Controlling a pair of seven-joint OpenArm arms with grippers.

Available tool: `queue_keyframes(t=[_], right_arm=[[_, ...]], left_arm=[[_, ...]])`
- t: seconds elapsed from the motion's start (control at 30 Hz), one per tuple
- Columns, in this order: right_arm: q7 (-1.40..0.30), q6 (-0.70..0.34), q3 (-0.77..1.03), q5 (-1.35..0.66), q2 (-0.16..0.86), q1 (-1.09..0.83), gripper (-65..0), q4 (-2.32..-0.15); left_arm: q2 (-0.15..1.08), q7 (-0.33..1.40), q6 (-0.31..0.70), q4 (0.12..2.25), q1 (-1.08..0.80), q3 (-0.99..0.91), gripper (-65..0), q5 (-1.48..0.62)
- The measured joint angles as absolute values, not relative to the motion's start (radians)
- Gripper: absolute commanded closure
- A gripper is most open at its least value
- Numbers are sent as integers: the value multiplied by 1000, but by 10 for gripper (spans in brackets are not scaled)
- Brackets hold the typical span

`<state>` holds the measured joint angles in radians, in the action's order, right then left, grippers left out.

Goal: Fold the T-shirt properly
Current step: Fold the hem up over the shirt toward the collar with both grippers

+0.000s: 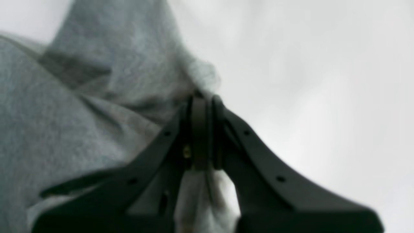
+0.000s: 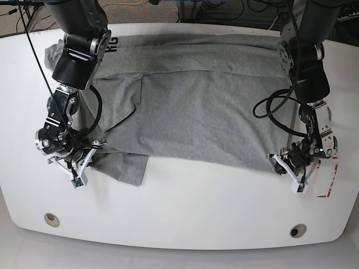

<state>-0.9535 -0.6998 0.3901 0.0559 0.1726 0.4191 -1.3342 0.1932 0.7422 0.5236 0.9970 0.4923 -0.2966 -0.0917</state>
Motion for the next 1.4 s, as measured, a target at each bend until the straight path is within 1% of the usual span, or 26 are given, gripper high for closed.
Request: queue_keyframes(t=[0.1, 0.2, 0.43, 0.5, 0.63, 0.77, 1.03, 1.4], right_arm=[[-986, -700, 389, 57, 177, 419, -21, -1370], [-1027, -700, 389, 54, 176, 413, -21, -1418], [-1085, -701, 389, 49, 177, 357, -21, -1550], [-1116, -704, 387, 43, 176, 333, -21, -1600], [-1182, -703, 386, 37, 173, 292, -21, -1698], [-1219, -704, 386, 26, 171, 249, -21, -1799], [-1332, -700, 388, 22, 169, 137, -22, -1946], [-1338, -700, 390, 22, 169, -26, -22, -1996]], left_arm=[[200, 783, 525, 1055, 487, -300, 0, -86], [205, 822, 575, 1113, 480, -302, 0, -91], [200, 908, 633, 1253, 440, -307, 0, -95], [195, 936, 654, 1312, 410, -335, 0, -105], [192, 1011, 662, 1407, 362, -386, 0, -104], [195, 1063, 698, 1482, 324, -408, 0, -102], [192, 1105, 704, 1622, 192, -434, 0, -114], [195, 1127, 705, 1750, 7, -436, 0, -113]])
